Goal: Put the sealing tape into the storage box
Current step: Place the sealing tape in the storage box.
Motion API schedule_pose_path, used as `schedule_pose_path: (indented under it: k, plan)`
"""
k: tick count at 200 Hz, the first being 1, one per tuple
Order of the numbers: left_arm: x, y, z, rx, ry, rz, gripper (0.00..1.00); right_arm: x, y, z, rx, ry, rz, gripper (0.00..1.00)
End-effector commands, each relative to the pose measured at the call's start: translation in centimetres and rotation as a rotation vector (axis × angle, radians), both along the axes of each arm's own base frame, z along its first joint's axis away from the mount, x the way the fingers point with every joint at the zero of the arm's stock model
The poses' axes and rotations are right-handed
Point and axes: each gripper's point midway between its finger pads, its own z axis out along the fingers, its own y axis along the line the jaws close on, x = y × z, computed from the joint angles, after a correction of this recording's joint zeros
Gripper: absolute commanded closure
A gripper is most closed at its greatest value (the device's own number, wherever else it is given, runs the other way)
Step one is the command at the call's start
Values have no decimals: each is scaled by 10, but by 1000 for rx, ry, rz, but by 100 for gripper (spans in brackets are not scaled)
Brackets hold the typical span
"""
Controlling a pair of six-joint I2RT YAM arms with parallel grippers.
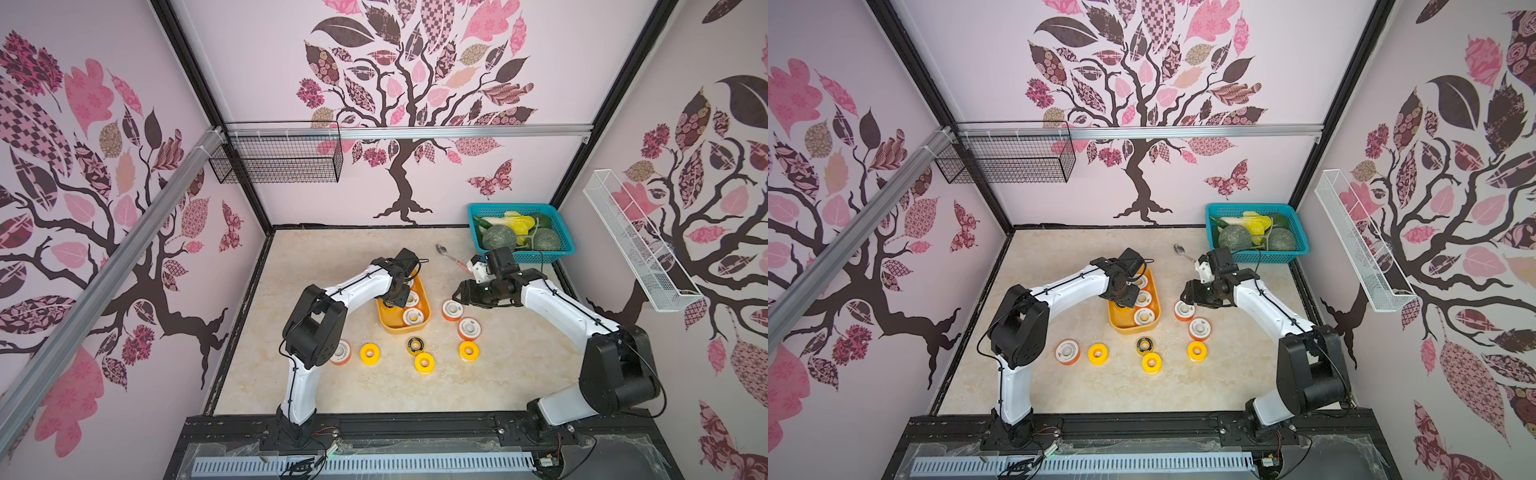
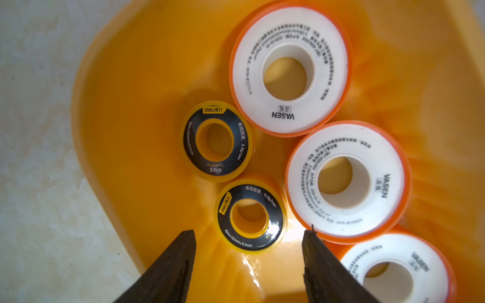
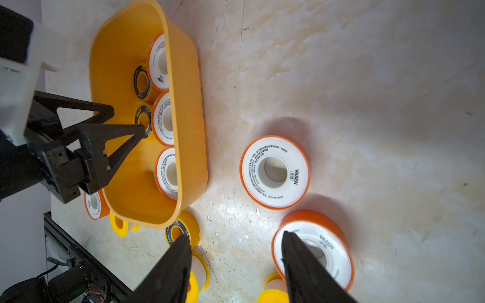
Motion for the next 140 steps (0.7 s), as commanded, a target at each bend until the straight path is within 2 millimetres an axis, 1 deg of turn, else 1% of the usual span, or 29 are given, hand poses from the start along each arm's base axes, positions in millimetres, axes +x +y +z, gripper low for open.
schedule_pose_path:
  k: [1, 30, 48, 52, 55, 79, 97, 125, 140]
  plan:
    - [3, 1, 29, -46, -72, 2, 33, 4, 2, 5, 7, -13, 13, 40]
    - [2, 0, 52, -103, -136, 3, 36, 4, 1, 6, 5, -15, 14, 40]
    - [0, 2, 72, -147, -193, 9, 37, 3, 0, 6, -6, -14, 15, 40]
    - [-1, 3, 74, -154, -201, 10, 37, 3, -1, 6, -9, -15, 14, 40]
    - [-2, 3, 79, -165, -215, 11, 37, 2, -1, 6, -9, -14, 17, 40]
    - [-9, 12, 102, -215, -282, 24, 38, -1, -5, 5, -35, -18, 16, 40]
    - [-16, 24, 118, -237, -327, 39, 38, -3, -7, 7, -38, -34, 18, 40]
    - [-28, 47, 133, -271, -350, 78, 38, -7, -5, 12, -18, -57, 29, 40]
    - [-32, 64, 139, -316, -340, 121, 38, -11, -5, 13, -21, -63, 39, 40]
